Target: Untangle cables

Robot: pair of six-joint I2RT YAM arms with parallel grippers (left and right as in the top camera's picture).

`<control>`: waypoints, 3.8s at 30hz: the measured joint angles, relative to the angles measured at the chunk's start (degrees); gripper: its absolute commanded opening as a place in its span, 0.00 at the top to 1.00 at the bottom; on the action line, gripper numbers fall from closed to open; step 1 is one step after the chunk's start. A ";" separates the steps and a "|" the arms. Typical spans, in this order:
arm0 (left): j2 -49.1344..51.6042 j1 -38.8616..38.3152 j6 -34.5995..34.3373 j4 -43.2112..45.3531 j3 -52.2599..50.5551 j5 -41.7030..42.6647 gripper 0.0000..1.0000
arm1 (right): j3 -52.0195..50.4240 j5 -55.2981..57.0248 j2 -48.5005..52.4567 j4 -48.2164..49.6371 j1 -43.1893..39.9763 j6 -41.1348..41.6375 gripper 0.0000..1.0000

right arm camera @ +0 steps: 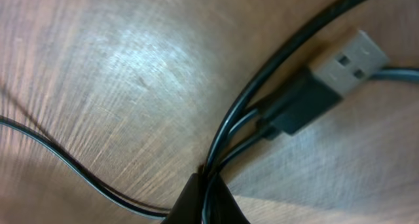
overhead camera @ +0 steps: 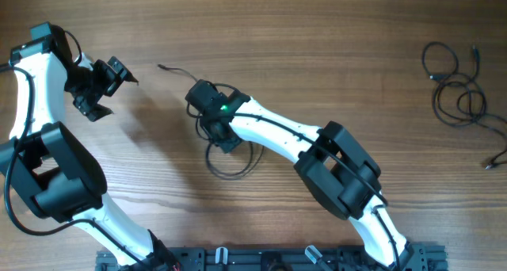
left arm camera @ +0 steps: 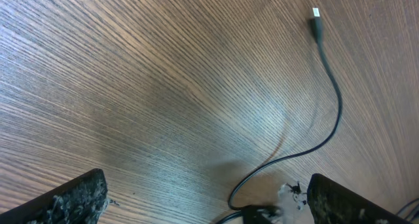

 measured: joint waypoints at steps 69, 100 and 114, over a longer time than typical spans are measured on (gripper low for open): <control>0.00 0.00 0.00 0.13 0.00 0.02 0.00 | -0.96 -15.98 -20.92 -2.93 -57.64 -82.31 0.88; 0.00 0.00 0.00 0.09 0.00 0.00 0.00 | -1.49 -6.32 -16.13 0.31 -57.92 -88.28 0.00; 0.00 0.00 0.00 0.13 0.00 0.02 0.00 | -1.46 -6.29 -16.13 4.22 -57.92 -88.30 0.00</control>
